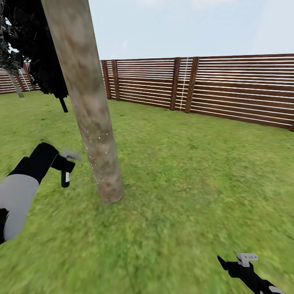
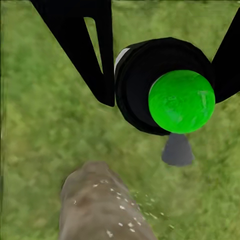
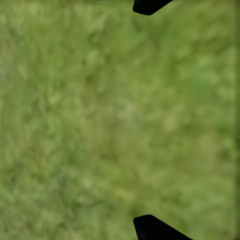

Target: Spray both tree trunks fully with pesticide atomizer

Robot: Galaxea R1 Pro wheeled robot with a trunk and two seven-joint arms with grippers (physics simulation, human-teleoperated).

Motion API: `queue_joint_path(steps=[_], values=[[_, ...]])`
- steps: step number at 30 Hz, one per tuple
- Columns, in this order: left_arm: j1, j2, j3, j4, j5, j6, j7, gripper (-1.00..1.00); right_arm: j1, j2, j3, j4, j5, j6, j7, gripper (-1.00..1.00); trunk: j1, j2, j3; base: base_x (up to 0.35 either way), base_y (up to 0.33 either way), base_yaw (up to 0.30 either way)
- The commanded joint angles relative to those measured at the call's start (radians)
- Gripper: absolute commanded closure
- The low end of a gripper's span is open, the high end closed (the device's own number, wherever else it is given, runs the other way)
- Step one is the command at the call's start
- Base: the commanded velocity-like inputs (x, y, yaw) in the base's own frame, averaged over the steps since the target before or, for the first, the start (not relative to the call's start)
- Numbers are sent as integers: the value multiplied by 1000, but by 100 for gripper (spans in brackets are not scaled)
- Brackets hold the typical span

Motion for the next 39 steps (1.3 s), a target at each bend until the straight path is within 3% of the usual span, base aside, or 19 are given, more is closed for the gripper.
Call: queue_joint_path(steps=[1, 4, 6, 7, 8, 13, 16, 17, 21, 23, 26, 28, 30, 35, 39], values=[[9, -2, 0, 10, 0, -6, 1, 100, 0, 0, 0, 0, 0, 0, 0, -100, 0, 0, 0, 0, 0, 0], [53, -7, 7, 29, 1, -49, 1, 100, 0, 0, -1, 0, 0, 0, 0, -100, 0, 0, 0, 0, 0, 0], [54, -7, 56, 19, 0, -53, 1, 100, 0, 0, -1, 0, 0, 0, 0, -100, 0, 0, 0, 0, 0, 0], [48, -5, 106, 15, -2, -51, 1, 100, 0, 0, -1, 0, 0, 0, 0, -100, 0, 0, 0, 0, 0, 0], [40, -1, 128, 8, -2, -48, 2, 100, 0, 0, -1, 0, 0, 0, 0, -100, 0, 0, 0, 0, 0, 0], [-65, -2, 139, -22, -10, -12, 1, 100, 0, -1, -1, 0, 0, 0, 0, -100, 0, 0, 0, 0, 0, 0], [-54, -5, 135, -19, -11, -9, 3, 100, 0, -1, -1, 0, 0, 0, 0, -100, 0, 0, 0, 0, 0, 0], [-13, -7, 138, -15, -10, -12, 8, 100, 0, -1, -1, 0, 0, 0, 0, -100, 0, 0, 0, 0, 0, 0], [131, -33, 141, -23, -4, -55, 73, 100, 0, 0, 0, 0, 0, 0, 0, -100, 0, 0, 0, 0, 0, 0], [168, -51, 142, -24, -1, -63, 87, 100, 0, 0, 1, 0, 0, 0, 0, -100, 0, 0, 0, 0, 0, 0], [180, -94, 144, -23, -3, -65, 100, 100, 0, 0, 1, 0, 0, 0, 0, -100, 0, 0, 0, 0, 0, 0], [213, -154, 142, -25, -8, -65, 162, 100, 0, 0, 1, 0, 0, 0, 0, -100, 0, 0, 0, 0, 0, 0], [221, -166, 146, -25, -2, -64, 196, 100, 0, 0, 1, 0, 0, 0, 0, -100, 0, 0, 0, 0, 0, 0], [243, -172, 148, -23, 4, -61, 199, 100, 0, 0, 1, 0, 0, 1, 0, -100, 0, 0, 0, -57, -46, 0], [244, -199, 148, -26, 75, -57, 201, 100, 0, 0, 1, 0, 0, 0, 0, -100, 0, 0, 0, -15, -46, 0]])
